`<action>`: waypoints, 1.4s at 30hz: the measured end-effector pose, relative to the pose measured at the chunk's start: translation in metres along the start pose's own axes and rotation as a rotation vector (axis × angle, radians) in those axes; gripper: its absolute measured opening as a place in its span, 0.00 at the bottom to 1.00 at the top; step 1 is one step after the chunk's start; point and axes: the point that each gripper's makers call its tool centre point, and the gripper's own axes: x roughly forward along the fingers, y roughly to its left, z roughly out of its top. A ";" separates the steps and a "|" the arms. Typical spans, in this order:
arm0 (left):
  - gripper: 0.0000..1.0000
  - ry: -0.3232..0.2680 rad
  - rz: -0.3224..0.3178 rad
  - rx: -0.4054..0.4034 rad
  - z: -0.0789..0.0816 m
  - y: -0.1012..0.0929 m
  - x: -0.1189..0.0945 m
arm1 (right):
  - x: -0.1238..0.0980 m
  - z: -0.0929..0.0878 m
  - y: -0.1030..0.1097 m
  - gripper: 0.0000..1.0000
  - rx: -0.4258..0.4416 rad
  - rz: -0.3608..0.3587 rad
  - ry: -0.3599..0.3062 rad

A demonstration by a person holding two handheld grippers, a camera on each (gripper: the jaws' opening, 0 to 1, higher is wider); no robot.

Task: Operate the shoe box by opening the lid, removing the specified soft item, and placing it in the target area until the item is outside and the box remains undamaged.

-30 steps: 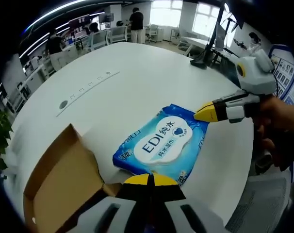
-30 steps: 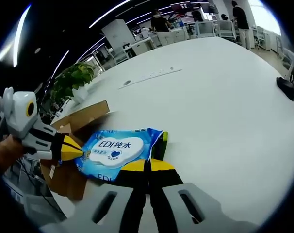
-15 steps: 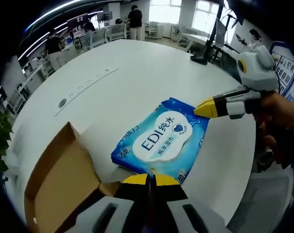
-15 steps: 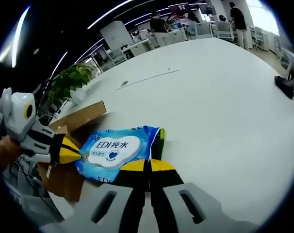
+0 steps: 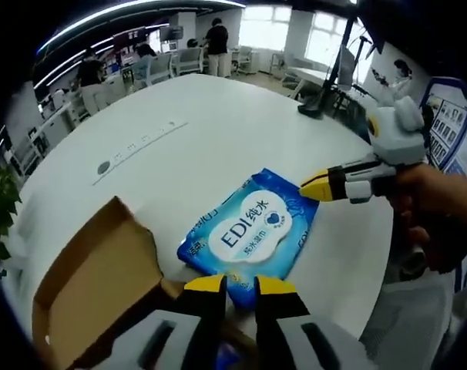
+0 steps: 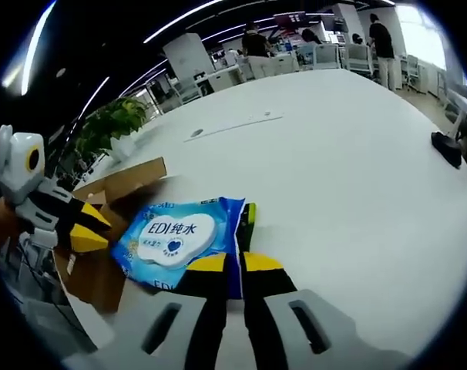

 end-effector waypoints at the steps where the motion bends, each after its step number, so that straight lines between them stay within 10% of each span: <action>1: 0.17 -0.003 -0.003 0.000 0.000 0.000 -0.002 | -0.002 0.001 0.000 0.04 -0.002 -0.003 -0.003; 16: 0.21 -0.067 0.008 -0.025 -0.011 0.009 -0.040 | -0.039 0.002 0.020 0.10 -0.078 0.011 0.014; 42: 0.26 -0.069 0.023 -0.020 -0.073 0.041 -0.082 | -0.056 0.016 0.123 0.23 -0.328 0.198 0.049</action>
